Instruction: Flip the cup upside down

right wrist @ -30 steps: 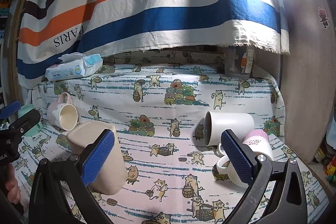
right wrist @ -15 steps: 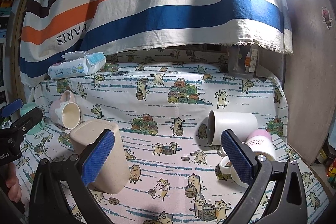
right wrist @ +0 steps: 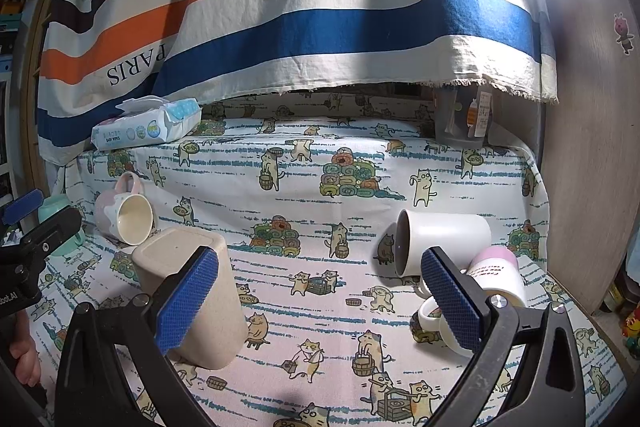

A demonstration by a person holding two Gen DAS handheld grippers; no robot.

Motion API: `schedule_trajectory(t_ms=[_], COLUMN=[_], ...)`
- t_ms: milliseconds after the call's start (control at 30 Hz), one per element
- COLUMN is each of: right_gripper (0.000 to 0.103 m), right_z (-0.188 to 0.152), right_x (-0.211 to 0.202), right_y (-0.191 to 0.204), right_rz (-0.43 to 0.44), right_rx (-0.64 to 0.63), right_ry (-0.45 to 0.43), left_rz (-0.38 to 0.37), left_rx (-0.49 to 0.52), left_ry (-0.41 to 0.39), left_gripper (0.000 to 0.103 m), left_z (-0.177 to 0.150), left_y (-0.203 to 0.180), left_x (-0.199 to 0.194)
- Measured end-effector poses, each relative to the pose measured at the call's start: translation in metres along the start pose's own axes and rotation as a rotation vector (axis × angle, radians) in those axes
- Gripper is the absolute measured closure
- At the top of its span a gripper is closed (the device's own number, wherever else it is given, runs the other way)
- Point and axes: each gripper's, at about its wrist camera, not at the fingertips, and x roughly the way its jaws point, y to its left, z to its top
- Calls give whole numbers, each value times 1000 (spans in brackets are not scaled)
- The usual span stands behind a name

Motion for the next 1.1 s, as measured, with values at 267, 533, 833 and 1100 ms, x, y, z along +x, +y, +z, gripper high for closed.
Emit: schedule_trajectory(t_ms=[267,533,833,1100], right_gripper=[1,1,1,1], right_z=[-1,-1,-1,-1], right_x=[1,0,0,1], right_y=[0,0,0,-1], right_rz=[0,-1,-2,-5], right_rx=[0,0,0,0], right_ry=[0,-2,-1,4], left_rz=[-4,-2,7,8], left_rx=[0,0,0,1], left_ry=[7,6,16,18], left_gripper=[0,0,0,0], left_z=[0,0,0,-1], left_y=[1,1,1,2], left_x=[2,2,3,6])
